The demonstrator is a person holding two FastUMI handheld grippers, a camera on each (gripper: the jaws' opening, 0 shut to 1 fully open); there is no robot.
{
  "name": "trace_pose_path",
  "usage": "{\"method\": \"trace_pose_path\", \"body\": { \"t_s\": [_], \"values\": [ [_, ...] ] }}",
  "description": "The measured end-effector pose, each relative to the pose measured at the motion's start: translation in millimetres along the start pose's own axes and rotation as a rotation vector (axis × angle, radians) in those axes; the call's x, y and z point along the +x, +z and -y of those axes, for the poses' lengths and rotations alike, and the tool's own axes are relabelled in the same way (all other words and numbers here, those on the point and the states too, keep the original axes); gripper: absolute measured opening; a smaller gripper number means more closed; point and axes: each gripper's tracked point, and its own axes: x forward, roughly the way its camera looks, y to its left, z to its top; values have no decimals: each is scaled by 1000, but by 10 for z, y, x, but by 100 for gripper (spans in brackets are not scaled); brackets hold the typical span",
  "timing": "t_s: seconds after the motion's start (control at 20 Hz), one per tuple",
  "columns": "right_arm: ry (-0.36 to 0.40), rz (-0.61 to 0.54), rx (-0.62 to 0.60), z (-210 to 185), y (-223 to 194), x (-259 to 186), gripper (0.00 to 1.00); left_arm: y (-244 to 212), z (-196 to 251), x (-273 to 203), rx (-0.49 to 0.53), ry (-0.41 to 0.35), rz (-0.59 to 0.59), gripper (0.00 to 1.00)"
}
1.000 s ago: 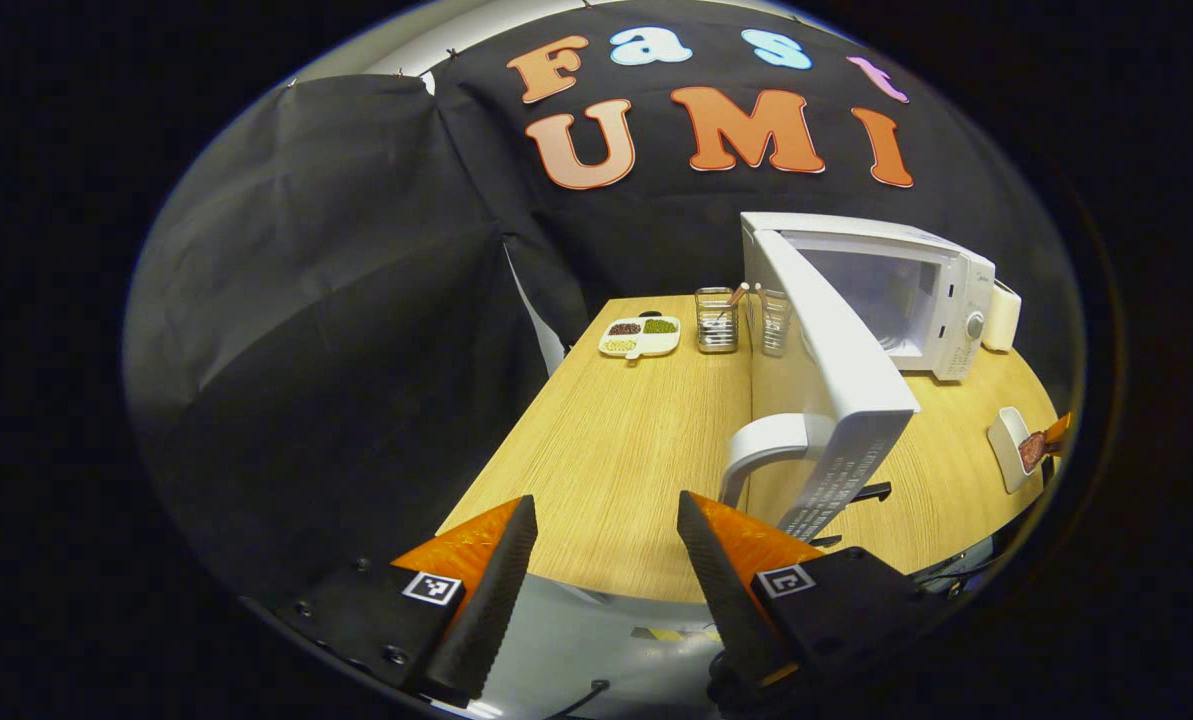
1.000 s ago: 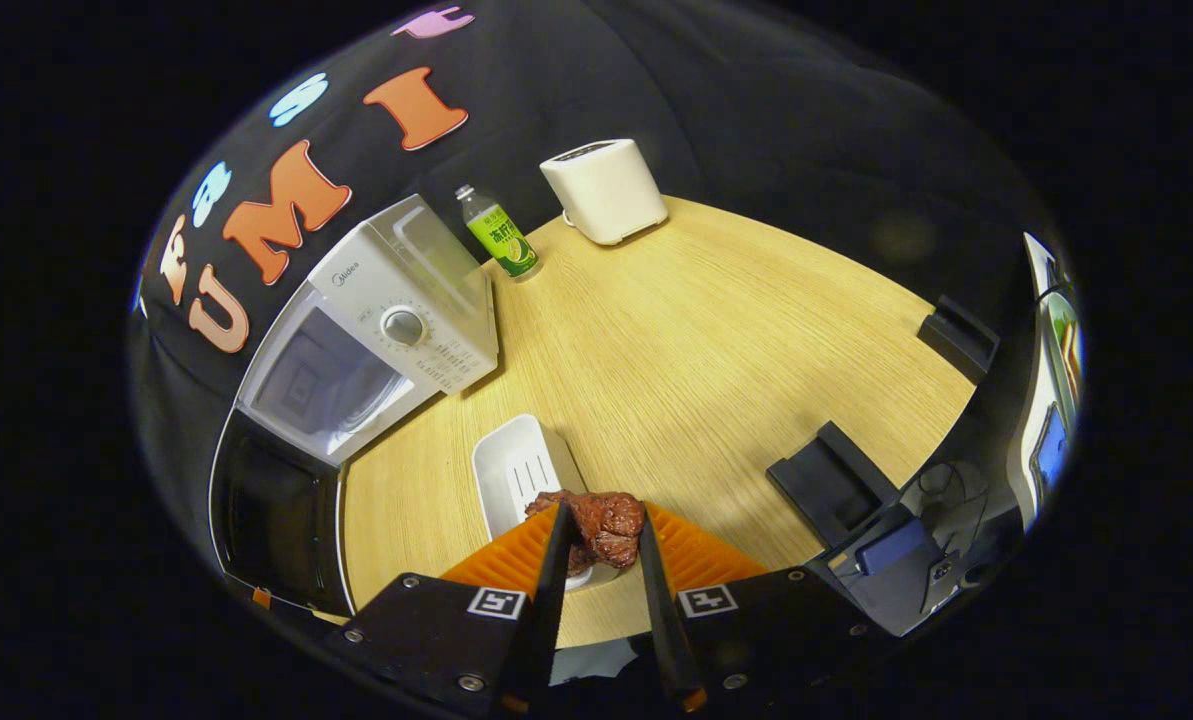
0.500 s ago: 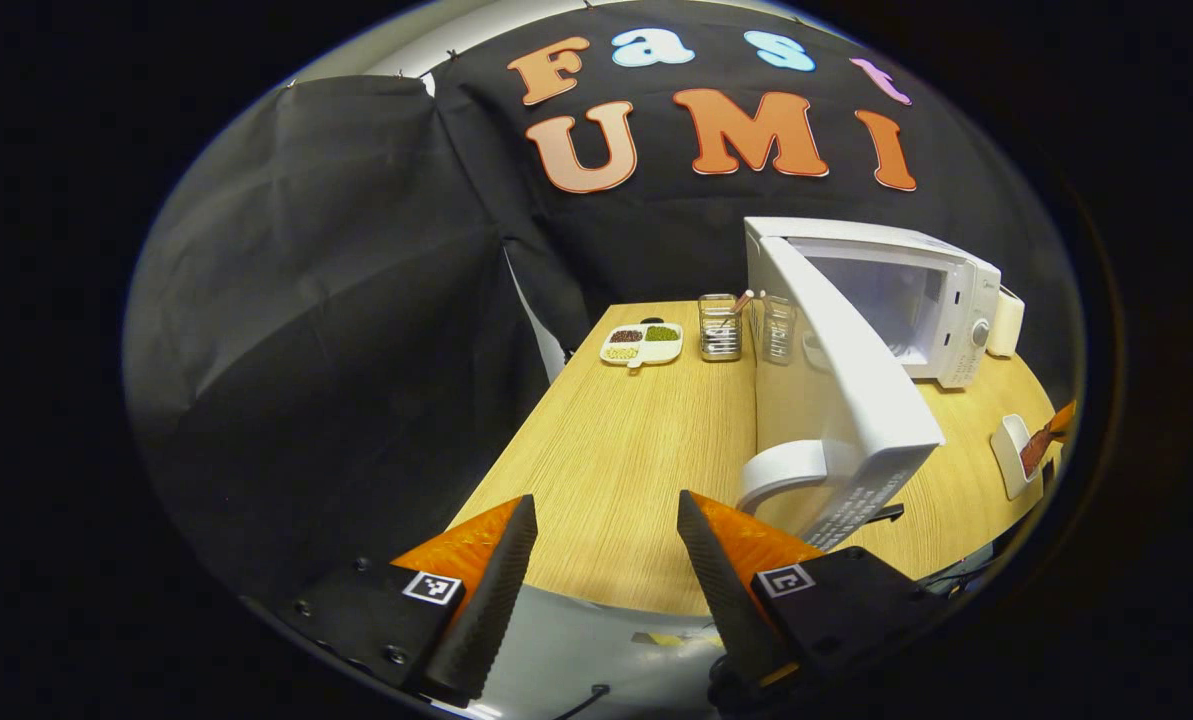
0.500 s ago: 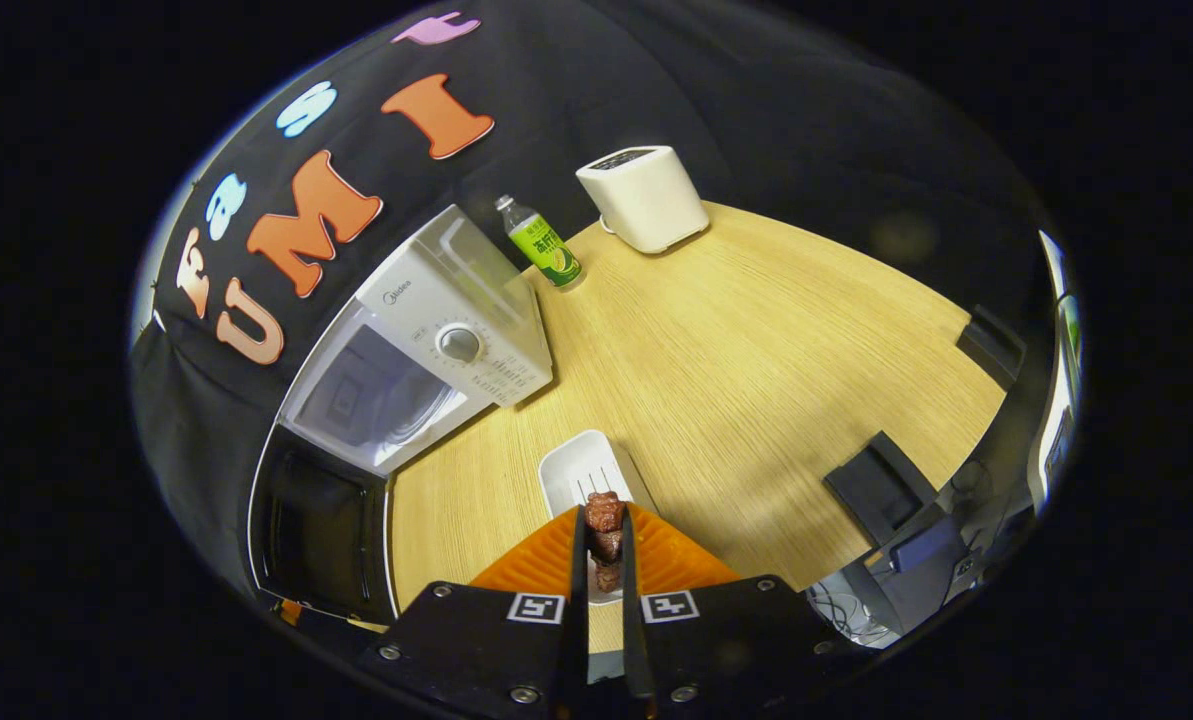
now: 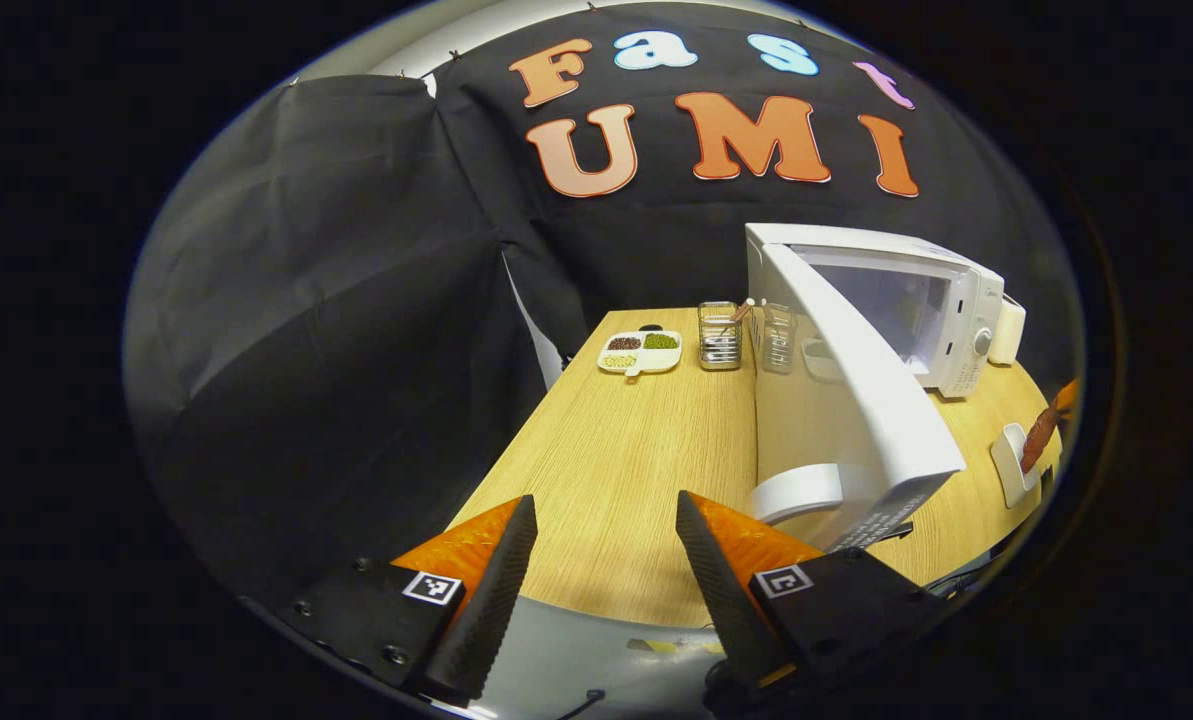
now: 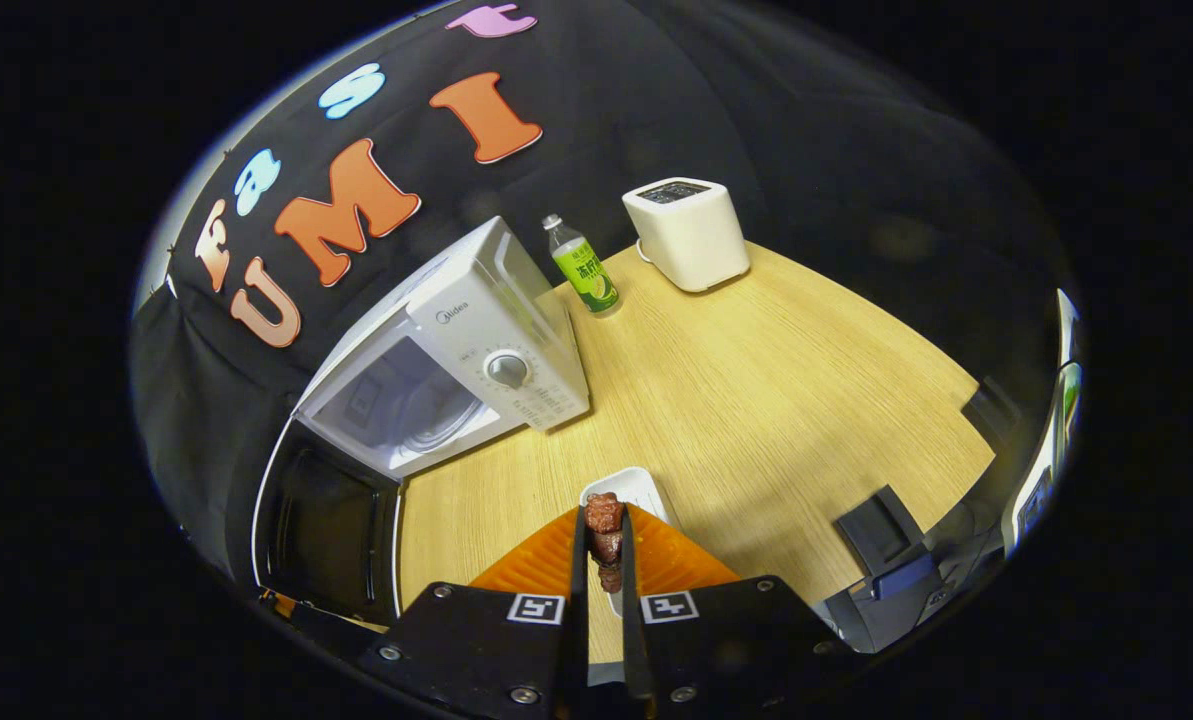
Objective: Open the microwave oven with the left hand, put the food in, and close the microwave oven.
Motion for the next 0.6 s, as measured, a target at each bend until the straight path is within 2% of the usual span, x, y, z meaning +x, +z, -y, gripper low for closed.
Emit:
{"method": "trace_pose_path", "body": {
  "t_s": [0.45,0.5,0.55,0.6],
  "values": [
    [108,32,-42,-935,185,338,14,-112,6,38,-53,-24,1,92],
    [117,33,-48,-1040,197,380,14,-127,7,16,-56,-24,3,83],
    [129,35,-49,-1151,211,438,14,-139,7,13,-58,-27,6,92],
    [140,36,-48,-1254,235,496,14,-156,-3,18,-56,-27,6,92]
  ]
}}
